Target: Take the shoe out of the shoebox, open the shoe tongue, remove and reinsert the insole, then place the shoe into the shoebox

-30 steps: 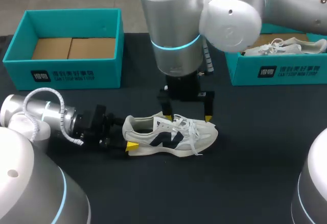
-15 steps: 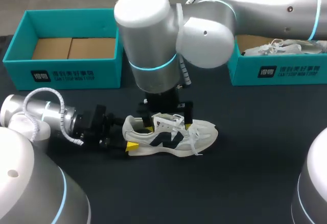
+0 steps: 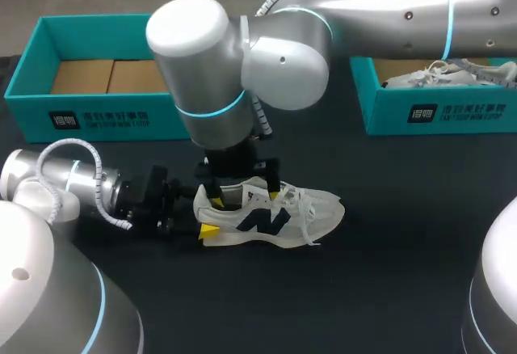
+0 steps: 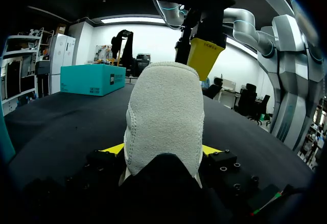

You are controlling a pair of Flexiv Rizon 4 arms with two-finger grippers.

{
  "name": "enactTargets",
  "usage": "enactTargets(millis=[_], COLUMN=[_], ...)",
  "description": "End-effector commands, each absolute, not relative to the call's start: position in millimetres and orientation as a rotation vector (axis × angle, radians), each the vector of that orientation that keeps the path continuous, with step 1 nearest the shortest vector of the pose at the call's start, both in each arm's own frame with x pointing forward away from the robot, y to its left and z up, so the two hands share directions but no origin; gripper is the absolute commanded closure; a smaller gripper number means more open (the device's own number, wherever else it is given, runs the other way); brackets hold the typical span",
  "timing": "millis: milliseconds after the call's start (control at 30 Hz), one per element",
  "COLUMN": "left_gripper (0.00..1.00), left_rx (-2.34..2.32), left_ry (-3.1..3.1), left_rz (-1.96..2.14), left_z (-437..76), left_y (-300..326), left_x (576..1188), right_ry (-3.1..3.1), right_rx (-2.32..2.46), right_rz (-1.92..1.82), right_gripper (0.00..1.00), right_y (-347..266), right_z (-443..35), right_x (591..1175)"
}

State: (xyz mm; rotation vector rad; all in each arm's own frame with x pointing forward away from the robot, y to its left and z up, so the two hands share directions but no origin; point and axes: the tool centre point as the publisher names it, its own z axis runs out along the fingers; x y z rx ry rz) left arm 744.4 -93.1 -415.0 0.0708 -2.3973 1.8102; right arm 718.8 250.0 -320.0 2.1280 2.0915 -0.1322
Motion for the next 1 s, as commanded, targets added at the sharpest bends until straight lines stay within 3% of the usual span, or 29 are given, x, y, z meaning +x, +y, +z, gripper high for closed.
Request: enactTargets(millis=[33,533,600,733,800,833,867,1000], left_gripper=[1.0,1.0,1.0,1.0,1.0,1.0,1.0,1.0], left_rx=[0.075,0.075,0.075,0.075,0.075,0.075,0.075,0.075], left_ry=[-2.399,-2.399,-2.399,-2.399,-2.399,-2.399,-2.399,-2.399], left_rz=[1.811,1.811,1.811,1.811,1.811,1.811,1.811,1.811], left_z=[-420,-420,-420,-420,-420,-420,-420,-420], left_y=[-94,-94,-94,-94,-94,-94,-94,-94], left_x=[743,743,743,743,743,743,743,743], right_ry=[1.886,1.769,1.752,1.719,1.698,1.693,1.692,1.689], right_rx=[2.12,2.144,2.15,2.174,2.187,2.193,2.197,2.219], right_rz=[-0.29,-0.35,-0.363,-0.383,-0.397,-0.401,-0.404,-0.415], right_gripper=[0.0,0.0,0.04,0.17,0.35,0.38,0.52,0.62], right_y=[270,231,227,217,211,209,206,197], right_z=[-334,-344,-347,-348,-346,-345,-343,-337], right_x=[719,741,743,746,747,747,747,746])
